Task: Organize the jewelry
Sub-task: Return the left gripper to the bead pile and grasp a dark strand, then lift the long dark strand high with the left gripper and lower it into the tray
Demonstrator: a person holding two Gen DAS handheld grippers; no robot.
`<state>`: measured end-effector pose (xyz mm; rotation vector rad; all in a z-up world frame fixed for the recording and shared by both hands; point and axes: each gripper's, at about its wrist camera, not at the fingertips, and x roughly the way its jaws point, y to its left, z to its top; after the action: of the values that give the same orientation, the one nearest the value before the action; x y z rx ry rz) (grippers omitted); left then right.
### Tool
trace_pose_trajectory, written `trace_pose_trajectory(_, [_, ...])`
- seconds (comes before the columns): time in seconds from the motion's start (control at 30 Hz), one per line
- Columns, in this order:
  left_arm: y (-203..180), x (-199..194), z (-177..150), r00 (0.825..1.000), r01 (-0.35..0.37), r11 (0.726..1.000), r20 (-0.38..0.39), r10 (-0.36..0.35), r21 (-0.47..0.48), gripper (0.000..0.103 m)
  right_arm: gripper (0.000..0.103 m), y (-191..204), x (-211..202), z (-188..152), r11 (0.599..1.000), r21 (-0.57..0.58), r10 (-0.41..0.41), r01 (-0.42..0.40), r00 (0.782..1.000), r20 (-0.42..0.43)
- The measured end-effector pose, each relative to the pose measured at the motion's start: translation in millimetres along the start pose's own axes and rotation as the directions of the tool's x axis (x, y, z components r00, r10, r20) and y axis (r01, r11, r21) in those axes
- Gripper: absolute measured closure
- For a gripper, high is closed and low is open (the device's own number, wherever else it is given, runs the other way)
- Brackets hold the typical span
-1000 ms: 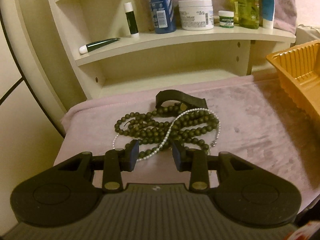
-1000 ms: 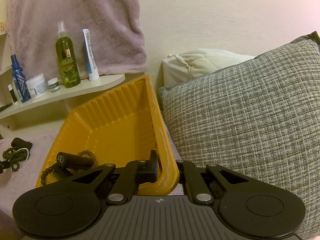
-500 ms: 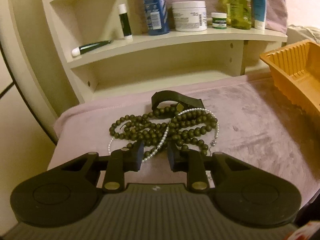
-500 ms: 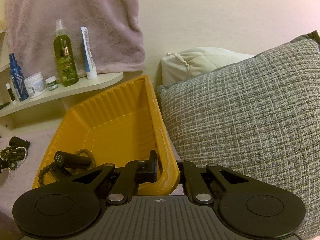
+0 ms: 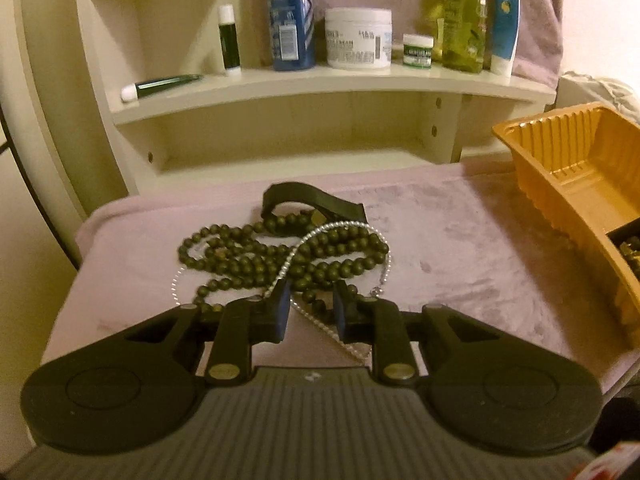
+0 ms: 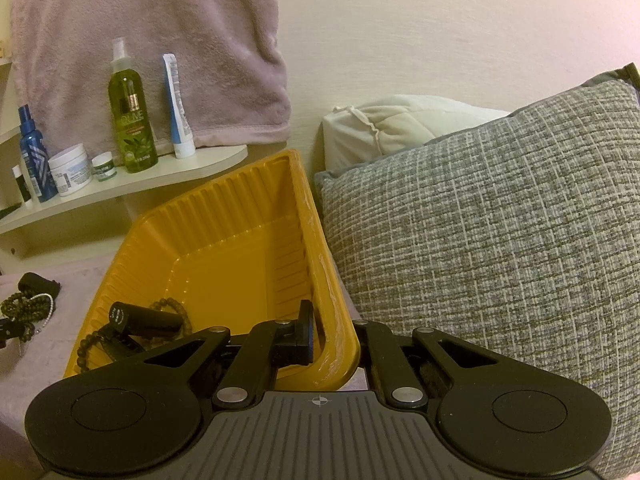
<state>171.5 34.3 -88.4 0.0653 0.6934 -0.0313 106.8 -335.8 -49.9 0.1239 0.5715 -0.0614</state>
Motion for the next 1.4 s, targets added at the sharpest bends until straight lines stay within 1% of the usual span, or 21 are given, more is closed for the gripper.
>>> trace_pose_trajectory(0.1, [-2,4,0,1.000,-0.011,1.000,-0.004,0.011,0.003,0.085,0.097,0,-1,0,1.000,0.000,0.001,-0.001,1.000,0.001])
trace_pose_trajectory(0.13, [-1,3,1,1.000,-0.013,1.000,-0.007,0.013,0.000,0.093,0.097,0,-1,0,1.000,0.000,0.002,-0.002,1.000,0.002])
trace_pose_trajectory(0.17, [-1,3,2,1.000,-0.010,1.000,-0.009,0.010,0.001,0.097,0.097,1,-2,0,1.000,-0.001,0.002,-0.002,1.000,0.003])
trace_pose_trajectory(0.3, [3,-9,5,1.000,0.011,1.000,0.006,-0.011,0.024,0.097,0.097,1,-2,1,1.000,-0.002,0.002,-0.002,1.000,0.003])
trace_pose_trajectory(0.4, [5,-23,17,0.999,0.033,0.998,0.034,-0.035,0.056,0.097,0.097,2,-3,1,1.000,-0.002,0.003,-0.003,1.000,0.005])
trace_pose_trajectory(0.47, [8,-32,28,0.997,0.049,0.995,0.052,-0.054,0.088,0.097,0.097,3,-4,2,1.000,-0.002,0.004,-0.004,1.000,0.007])
trace_pose_trajectory(0.63, [19,-64,72,0.988,0.077,0.980,0.117,-0.100,0.184,0.097,0.097,5,-7,3,1.000,-0.005,0.012,-0.012,1.000,0.017])
trace_pose_trajectory(0.8, [30,-99,118,0.974,0.092,0.962,0.178,-0.141,0.257,0.097,0.097,7,-9,4,1.000,-0.007,0.015,-0.015,1.000,0.027])
trace_pose_trajectory(1.0, [35,-140,159,0.953,0.075,0.946,0.256,-0.162,0.317,0.097,0.097,9,-9,5,1.000,-0.013,0.016,-0.015,0.999,0.033])
trace_pose_trajectory(1.23, [31,-176,192,0.924,0.049,0.936,0.340,-0.175,0.349,0.097,0.097,10,-8,7,1.000,-0.019,0.018,-0.017,0.999,0.037])
trace_pose_trajectory(1.4, [26,-197,210,0.902,0.055,0.928,0.381,-0.204,0.367,0.097,0.097,10,-8,9,1.000,-0.022,0.019,-0.018,0.999,0.039])
